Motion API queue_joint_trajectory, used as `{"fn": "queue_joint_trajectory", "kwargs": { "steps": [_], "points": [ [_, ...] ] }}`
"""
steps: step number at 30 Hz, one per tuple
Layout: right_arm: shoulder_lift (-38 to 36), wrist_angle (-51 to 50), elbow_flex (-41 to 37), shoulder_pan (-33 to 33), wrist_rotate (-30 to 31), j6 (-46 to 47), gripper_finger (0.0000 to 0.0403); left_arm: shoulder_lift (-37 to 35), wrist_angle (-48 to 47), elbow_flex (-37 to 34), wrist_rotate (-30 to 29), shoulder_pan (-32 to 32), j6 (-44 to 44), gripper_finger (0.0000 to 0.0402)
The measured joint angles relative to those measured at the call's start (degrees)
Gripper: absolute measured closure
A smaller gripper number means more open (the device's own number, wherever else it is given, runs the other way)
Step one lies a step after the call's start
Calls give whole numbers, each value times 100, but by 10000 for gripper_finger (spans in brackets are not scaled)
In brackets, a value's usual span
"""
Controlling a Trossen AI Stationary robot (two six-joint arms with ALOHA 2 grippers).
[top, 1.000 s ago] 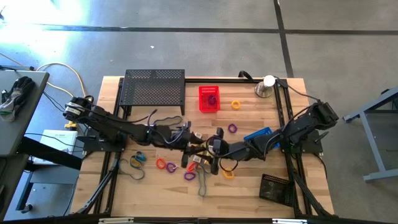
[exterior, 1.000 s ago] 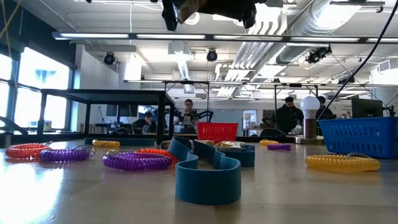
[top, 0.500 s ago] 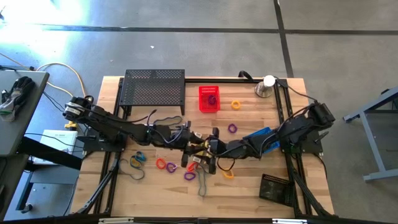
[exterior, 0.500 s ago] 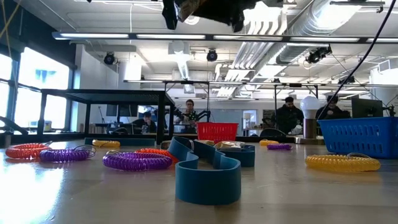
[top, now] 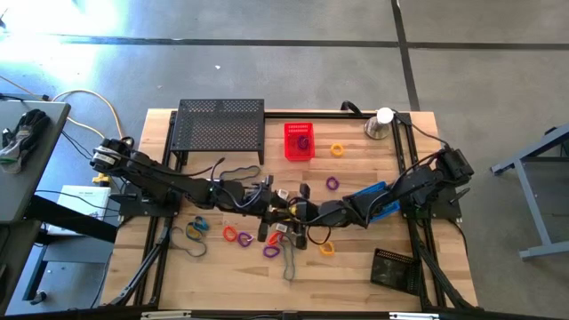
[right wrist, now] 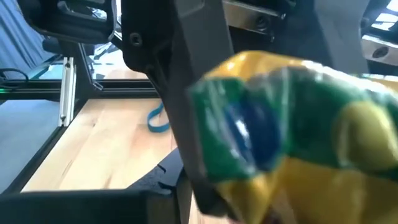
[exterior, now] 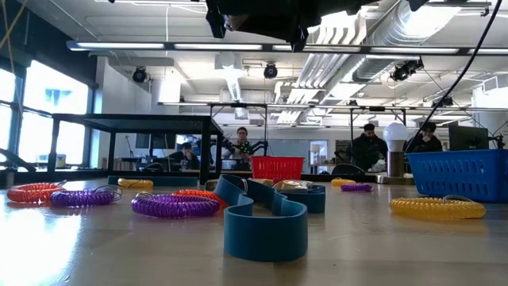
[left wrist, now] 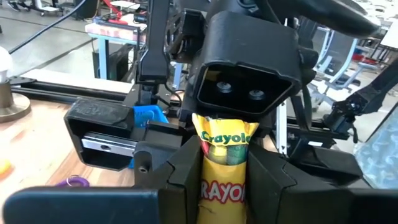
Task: Pick & Place Office Desk Supplies
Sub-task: Put the crayon box into the black bin
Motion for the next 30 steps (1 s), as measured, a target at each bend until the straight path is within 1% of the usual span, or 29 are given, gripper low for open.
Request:
{"fn": "queue_joint_trajectory", "kwargs": {
  "steps": [8,15,21,25,30],
  "points": [
    [0,12,0,7,-39,-9,279,0,1,0,41,2,-192,309],
    [0,16,0,10,-56,-30,293,0,-8,0,-5,-46,-86,309],
    [0,-9,-3,12,-74,-13,288,55,-15,11,-7,-46,-329,309],
    [0,-33,-7,12,-56,-35,292,61,-24,11,-9,-46,47,307],
    [0,-24,-7,14,-83,-52,291,71,-25,11,-152,-188,681,280]
  ]
}}
